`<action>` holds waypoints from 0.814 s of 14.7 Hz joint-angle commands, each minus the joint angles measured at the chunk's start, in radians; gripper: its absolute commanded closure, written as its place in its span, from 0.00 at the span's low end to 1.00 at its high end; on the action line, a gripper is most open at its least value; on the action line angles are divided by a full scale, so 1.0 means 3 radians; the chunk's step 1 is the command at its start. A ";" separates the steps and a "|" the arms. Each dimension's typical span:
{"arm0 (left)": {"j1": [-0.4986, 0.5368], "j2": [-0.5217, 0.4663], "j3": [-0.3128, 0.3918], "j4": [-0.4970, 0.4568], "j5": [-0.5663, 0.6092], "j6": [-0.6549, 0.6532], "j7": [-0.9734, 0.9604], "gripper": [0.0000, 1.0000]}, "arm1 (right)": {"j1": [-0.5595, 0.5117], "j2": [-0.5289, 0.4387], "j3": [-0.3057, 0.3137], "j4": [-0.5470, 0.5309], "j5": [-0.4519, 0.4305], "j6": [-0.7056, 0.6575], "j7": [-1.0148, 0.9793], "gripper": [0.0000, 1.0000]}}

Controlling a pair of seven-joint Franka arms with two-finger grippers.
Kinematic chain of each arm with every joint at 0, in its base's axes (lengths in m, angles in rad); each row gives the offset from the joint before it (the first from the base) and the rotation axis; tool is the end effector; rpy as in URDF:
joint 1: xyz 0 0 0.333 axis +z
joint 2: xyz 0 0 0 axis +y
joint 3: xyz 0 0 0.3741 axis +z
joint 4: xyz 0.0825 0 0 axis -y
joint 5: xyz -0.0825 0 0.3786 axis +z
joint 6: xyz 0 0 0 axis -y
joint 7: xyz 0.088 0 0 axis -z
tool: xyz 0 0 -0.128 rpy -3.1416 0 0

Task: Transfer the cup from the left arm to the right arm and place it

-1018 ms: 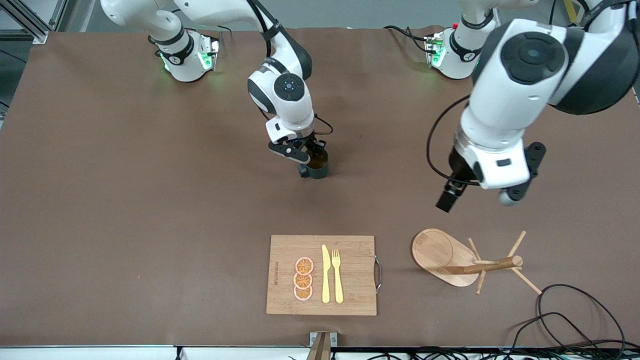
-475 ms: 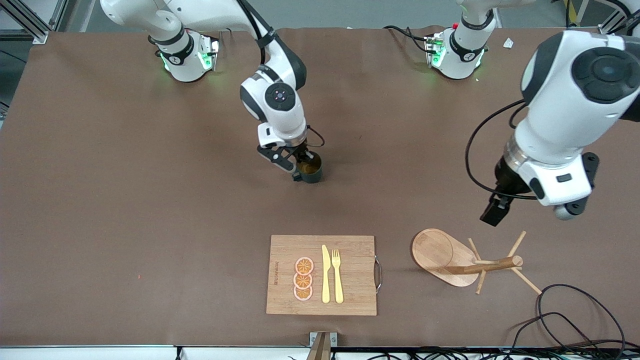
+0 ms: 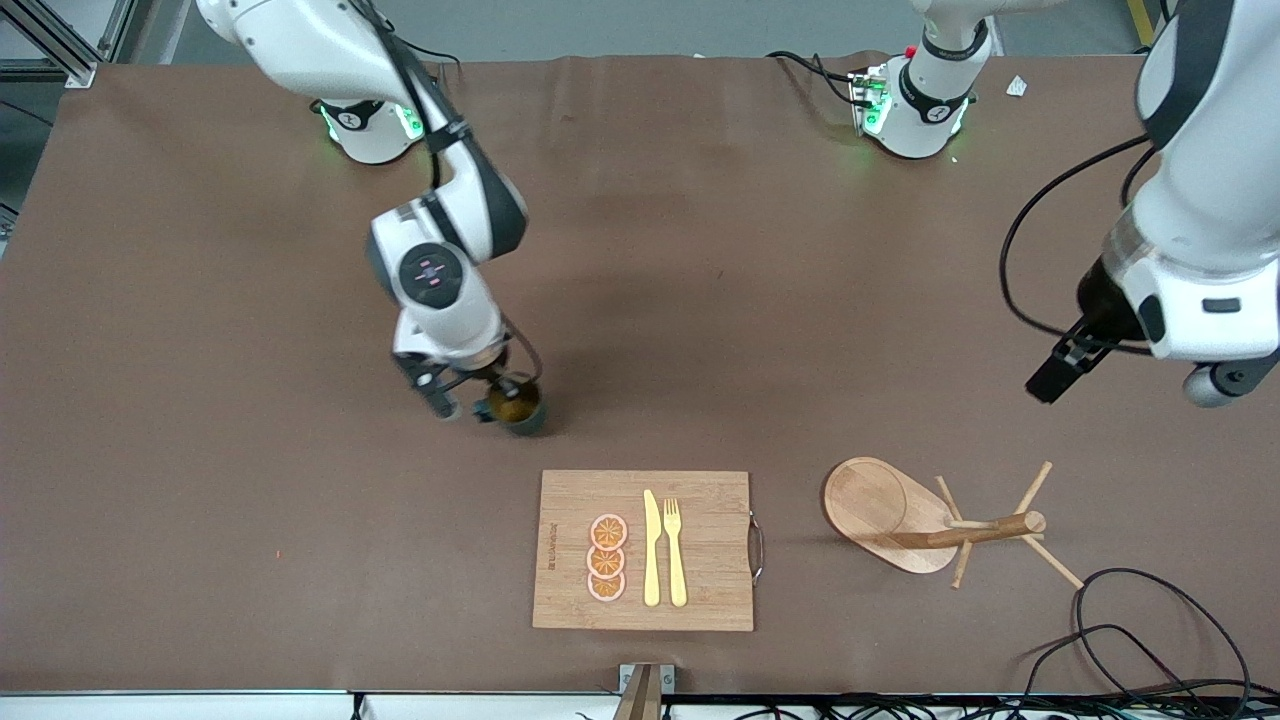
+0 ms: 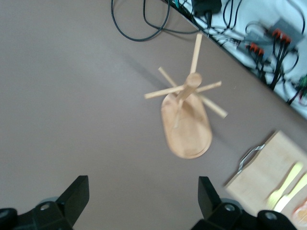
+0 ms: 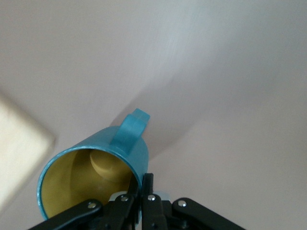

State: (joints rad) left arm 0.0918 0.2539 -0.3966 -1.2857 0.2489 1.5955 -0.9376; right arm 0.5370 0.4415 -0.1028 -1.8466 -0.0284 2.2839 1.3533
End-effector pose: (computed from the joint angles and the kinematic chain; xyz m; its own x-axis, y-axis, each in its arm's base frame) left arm 0.6293 -0.1245 0.6573 0.7859 0.5957 0.1655 0.6077 -0.7936 -0.0294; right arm 0.5980 0.2827 0.3223 0.6280 -0.7757 0.0630 -0.7778 -0.6283 0.0172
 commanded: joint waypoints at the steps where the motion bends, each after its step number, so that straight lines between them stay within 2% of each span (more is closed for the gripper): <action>1: 0.0118 -0.0268 0.0099 -0.0081 -0.0276 -0.0159 0.0668 0.00 | -0.0397 -0.0076 -0.0031 -0.0057 -0.0146 0.0056 -0.0220 1.00; 4: 0.0108 -0.0483 0.0334 -0.0213 -0.0333 -0.0281 0.1481 0.00 | -0.0909 -0.0081 -0.0020 -0.0078 -0.0141 0.0093 -0.0599 1.00; 8: 0.0093 -0.0703 0.0534 -0.0494 -0.0486 -0.0292 0.2535 0.00 | -0.1185 -0.0112 -0.0020 -0.0195 -0.0135 0.0333 -0.0635 1.00; 12: 0.0047 -0.1045 0.0749 -0.0929 -0.0824 -0.0277 0.2742 0.00 | -0.1472 -0.0234 0.0026 -0.0455 -0.0069 0.0343 -0.0763 1.00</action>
State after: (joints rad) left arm 0.1140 0.0274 -0.2011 -1.4603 0.0404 1.5023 -0.1491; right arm 0.1530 0.4392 -0.1259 -1.8954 -0.0487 2.3682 1.1489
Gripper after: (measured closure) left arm 0.000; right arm 0.965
